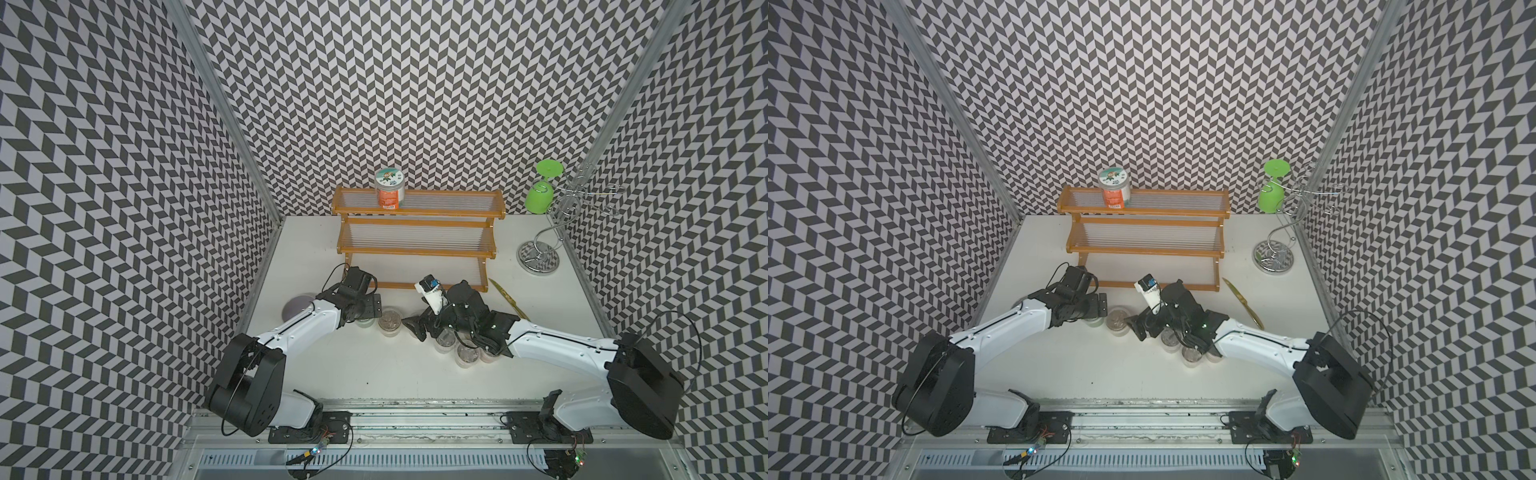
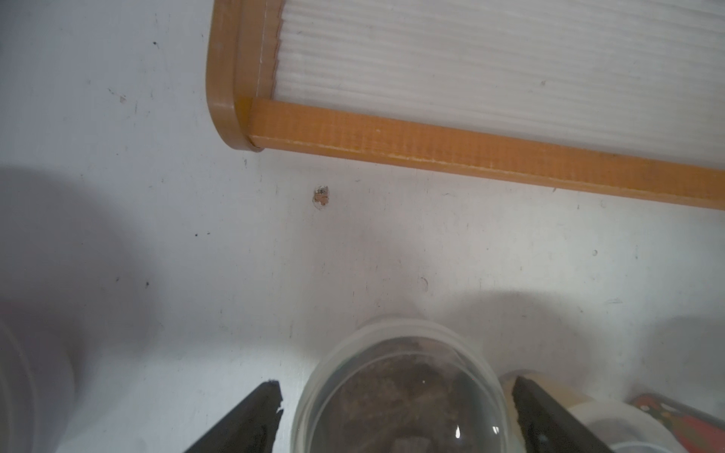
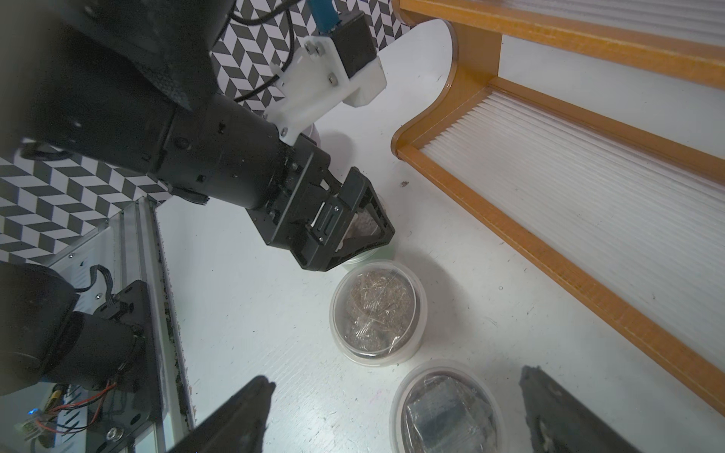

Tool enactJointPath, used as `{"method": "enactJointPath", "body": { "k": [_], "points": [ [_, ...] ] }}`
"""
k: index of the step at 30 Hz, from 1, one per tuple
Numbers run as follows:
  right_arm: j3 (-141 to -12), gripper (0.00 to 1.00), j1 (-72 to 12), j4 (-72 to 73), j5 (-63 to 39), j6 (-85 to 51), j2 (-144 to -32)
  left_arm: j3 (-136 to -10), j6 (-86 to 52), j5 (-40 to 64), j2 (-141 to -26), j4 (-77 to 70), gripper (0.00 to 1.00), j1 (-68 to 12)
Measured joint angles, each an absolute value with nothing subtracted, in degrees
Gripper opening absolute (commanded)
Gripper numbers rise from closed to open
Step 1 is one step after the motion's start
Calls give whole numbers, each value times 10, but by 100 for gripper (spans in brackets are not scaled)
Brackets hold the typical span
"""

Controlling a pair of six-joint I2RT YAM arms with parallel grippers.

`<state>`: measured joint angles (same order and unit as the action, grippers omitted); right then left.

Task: Place the seed container on the shelf
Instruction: Adjust the seed jar at the center of the board.

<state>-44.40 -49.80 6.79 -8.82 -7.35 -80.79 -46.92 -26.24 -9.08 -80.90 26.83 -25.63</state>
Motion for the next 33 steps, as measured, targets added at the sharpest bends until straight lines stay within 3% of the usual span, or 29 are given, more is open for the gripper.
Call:
{"method": "enactJointPath", "body": {
  "k": [11,24,33],
  "points": [
    [-447,100,-499,65,-88,-80,-814,-470,-251,-102,-825,280,95,-266],
    [-447,99,-501,62,-88,-81,-814,-470,-246,-102,-822,288,78,-266],
    [-448,99,-501,61,-81,-75,-814,-488,-235,-111,-757,323,85,-266]
  ]
}}
